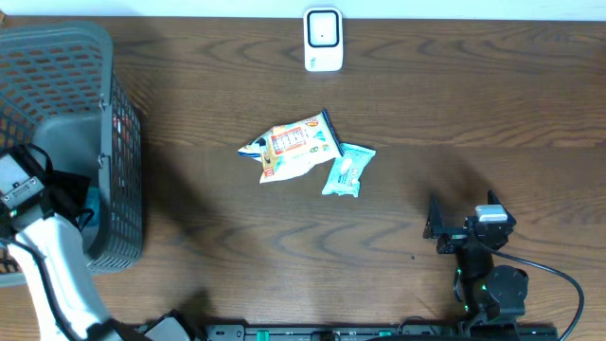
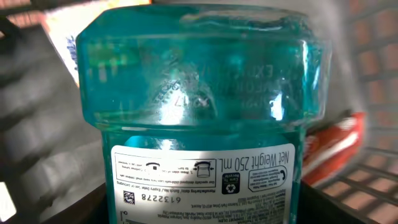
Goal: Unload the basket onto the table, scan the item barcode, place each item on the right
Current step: 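Grasp the teal mouthwash bottle with the left gripper and lift, then carry the mouthwash bottle out of the basket toward the scanner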
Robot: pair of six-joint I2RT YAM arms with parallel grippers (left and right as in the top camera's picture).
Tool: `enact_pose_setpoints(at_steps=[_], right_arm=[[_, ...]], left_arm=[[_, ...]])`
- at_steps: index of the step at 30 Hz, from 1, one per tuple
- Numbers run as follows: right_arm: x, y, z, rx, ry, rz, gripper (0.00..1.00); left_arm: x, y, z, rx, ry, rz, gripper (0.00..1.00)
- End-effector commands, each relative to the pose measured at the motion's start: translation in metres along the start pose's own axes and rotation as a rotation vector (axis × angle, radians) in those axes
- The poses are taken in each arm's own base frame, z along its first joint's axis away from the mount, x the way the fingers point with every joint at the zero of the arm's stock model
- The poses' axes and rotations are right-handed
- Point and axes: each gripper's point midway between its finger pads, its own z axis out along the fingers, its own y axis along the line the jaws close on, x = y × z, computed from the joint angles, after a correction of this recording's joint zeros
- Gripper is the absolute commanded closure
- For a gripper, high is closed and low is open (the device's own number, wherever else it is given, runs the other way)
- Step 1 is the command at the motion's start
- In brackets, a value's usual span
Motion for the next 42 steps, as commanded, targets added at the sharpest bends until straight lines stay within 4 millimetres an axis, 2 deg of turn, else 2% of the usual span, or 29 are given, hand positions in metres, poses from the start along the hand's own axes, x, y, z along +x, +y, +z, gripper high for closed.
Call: enact_pose_setpoints(at_steps=[1,15,21,25,36,42], right_arm=[[0.001,0.0,0.0,0.004,0.004,0.003,0.01],[0.001,0.0,0.0,0.004,0.004,0.003,0.01],[0.001,0.0,0.0,0.004,0.004,0.003,0.01],[0.001,0.0,0.0,0.004,0.004,0.003,0.01],[0.001,0.0,0.0,0.004,0.004,0.003,0.01],[0.001,0.0,0.0,0.004,0.004,0.003,0.01]], left_arm=[[-0.01,-0.008,-0.02,0.05,-0.059,0.01,0.51],[-0.02,-0.028,-0.065,0.217,-0.135,0.004,0.51],[-0.025,-0.057,-0.092,0.394,-0.165,0.018,0.51],[-0.028,-0.068,-0.109,0.479,-0.19,0.025,0.51],[-0.042,-0.079,-0.148,0.59,-0.303,0.033,0.51],[-0.052,-0.073,-0.155,0.566,-0.367,0.021,0.51]])
